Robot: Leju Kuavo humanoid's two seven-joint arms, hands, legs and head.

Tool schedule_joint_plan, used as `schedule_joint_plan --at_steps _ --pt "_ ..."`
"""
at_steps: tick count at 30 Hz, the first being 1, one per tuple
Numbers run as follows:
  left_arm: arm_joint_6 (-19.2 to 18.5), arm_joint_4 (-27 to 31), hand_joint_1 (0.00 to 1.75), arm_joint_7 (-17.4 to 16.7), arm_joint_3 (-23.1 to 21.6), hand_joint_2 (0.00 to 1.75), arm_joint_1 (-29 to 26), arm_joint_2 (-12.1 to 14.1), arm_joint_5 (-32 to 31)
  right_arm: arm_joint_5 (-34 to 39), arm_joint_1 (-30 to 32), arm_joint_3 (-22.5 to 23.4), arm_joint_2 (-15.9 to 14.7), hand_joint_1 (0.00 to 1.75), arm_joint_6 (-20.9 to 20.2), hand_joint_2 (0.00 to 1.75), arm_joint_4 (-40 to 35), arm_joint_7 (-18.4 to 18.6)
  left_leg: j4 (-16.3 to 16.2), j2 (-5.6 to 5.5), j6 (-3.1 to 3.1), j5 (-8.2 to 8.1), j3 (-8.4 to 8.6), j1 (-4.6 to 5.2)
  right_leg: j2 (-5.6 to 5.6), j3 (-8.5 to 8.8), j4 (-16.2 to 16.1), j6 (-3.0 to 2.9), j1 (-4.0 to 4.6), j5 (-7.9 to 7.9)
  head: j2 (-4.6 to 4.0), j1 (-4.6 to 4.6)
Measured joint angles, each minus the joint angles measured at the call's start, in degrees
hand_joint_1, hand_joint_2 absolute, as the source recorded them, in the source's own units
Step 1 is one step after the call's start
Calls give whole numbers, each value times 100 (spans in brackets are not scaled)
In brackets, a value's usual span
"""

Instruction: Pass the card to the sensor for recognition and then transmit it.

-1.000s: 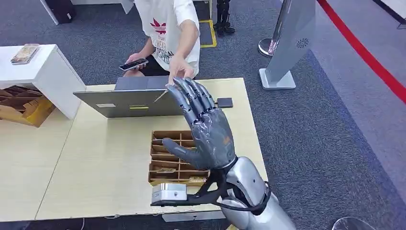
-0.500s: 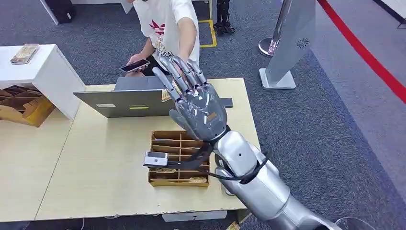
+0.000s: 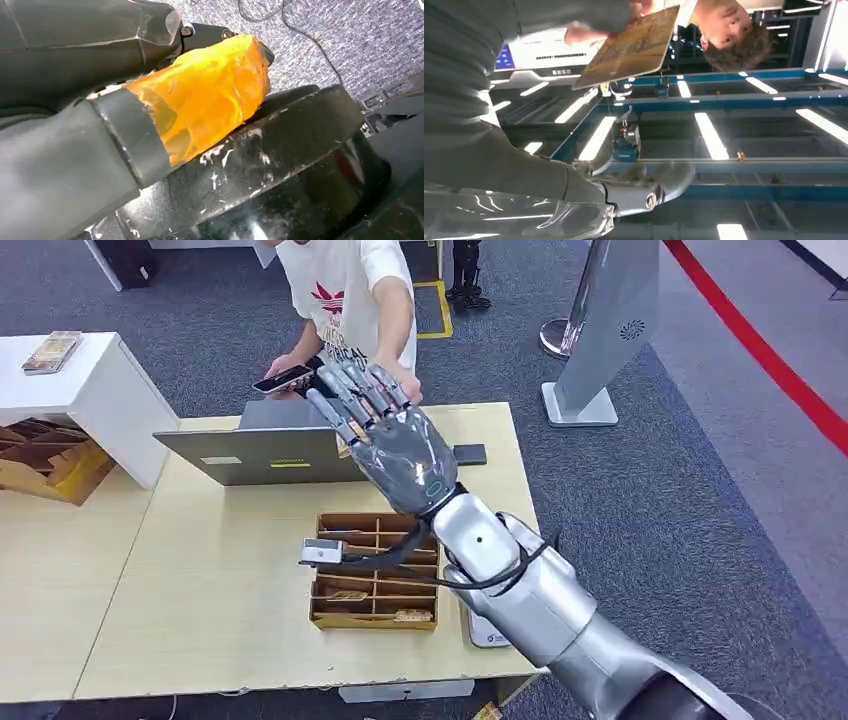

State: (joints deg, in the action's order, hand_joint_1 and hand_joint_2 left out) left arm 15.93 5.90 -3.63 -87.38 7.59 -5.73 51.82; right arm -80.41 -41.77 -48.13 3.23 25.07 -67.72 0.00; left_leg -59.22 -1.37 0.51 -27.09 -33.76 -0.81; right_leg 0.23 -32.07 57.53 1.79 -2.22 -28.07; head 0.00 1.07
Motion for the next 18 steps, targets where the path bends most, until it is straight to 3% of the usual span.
schedule_joint_plan --at_steps 18 --pt "0 2 0 0 0 0 0 2 13 266 -7 -68 0 175 -118 175 339 26 0 0 0 0 0 0 0 -1 0 0 0 0 0 0"
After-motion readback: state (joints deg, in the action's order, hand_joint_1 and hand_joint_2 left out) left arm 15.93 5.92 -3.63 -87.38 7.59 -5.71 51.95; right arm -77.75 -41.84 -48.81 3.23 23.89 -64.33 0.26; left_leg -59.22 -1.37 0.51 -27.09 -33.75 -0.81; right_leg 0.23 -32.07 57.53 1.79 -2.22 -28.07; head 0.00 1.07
